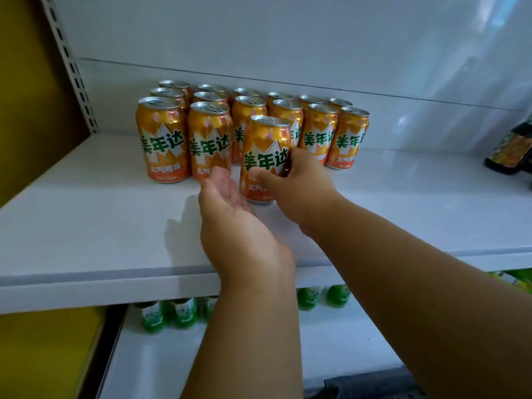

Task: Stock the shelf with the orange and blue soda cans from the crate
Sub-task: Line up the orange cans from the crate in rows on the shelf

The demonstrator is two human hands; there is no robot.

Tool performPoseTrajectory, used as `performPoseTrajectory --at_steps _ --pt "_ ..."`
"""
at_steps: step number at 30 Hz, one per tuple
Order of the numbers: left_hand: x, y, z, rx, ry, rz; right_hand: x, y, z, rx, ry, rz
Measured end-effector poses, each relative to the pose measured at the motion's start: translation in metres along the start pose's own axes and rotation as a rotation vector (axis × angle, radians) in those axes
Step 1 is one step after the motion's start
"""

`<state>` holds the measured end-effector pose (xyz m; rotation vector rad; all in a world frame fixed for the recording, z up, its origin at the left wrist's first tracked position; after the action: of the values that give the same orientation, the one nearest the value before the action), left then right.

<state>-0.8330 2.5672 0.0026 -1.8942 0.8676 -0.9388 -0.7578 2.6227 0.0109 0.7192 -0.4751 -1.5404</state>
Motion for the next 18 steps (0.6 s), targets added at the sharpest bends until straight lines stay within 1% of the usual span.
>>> performPoseTrajectory --at_steps 3,6,11,18 --pt "-0.016 0.004 0.001 0.029 0.056 -0.006 -0.015 -0.008 0.001 0.036 -0.010 -0.051" --pt "-0.017 0.006 0.001 0.034 0.074 -0.010 -0.027 -0.016 0.002 0.033 -0.009 -0.092" --pt "-0.014 0.007 -0.002 0.041 0.077 -0.020 -0.040 -0.020 0.003 -0.043 -0.033 -0.095" --pt "-0.009 0.008 -0.004 0.039 0.084 -0.017 -0.037 -0.021 0.005 0.066 0.032 -0.092"
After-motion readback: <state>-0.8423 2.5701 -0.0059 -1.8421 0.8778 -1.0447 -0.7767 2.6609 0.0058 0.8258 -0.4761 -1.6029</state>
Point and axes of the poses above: each hand's wrist, its own x-axis away from the middle knuckle, its own y-axis out of the back of the hand, z = x × y, the point moved 1 cm from there along -x, towards the middle knuckle, and after that the axes turned 12 degrees about x, right-handed, at the moved point
